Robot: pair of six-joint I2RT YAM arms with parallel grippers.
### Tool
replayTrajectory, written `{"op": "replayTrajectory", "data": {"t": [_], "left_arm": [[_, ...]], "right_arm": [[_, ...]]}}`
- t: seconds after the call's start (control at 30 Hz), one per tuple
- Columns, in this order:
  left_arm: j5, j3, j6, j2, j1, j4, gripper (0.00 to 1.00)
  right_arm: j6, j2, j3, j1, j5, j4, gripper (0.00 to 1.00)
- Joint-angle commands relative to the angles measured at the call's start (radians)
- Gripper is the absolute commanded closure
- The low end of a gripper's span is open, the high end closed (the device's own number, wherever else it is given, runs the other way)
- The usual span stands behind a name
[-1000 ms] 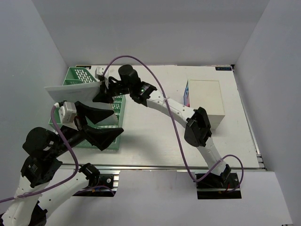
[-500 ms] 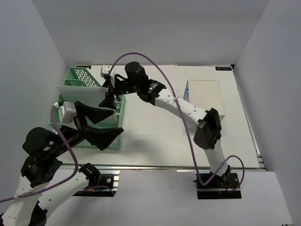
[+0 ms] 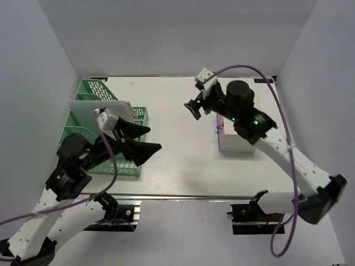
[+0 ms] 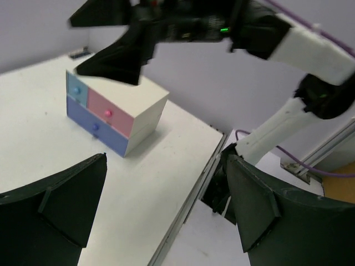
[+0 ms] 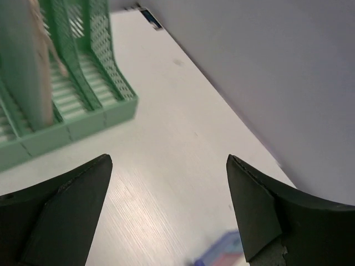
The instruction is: Organize the desk
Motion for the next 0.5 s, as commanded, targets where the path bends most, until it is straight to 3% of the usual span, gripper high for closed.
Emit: {"op": "replayTrajectory", "data": {"t": [0.0, 0.17, 0.47], "left_arm": [[-0.002, -0.031, 0.009, 0.075, -0.006, -0.001, 0.02], [-0.029, -0.033, 0.0, 0.164, -0.015, -0.001, 0.02], [-0.025, -0.077, -0.022, 0.267, -0.015, 0.061, 0.02]], "right_arm": [[-0.088, -0.156, -0.148, 0.001, 0.228, 0.008, 0.11], [-0.059, -0.335, -0.239, -0.017, 0.33, -0.084, 0.11], [-0.005, -0.43, -0.302, -0.109, 0.407, -0.078, 0.11]]}}
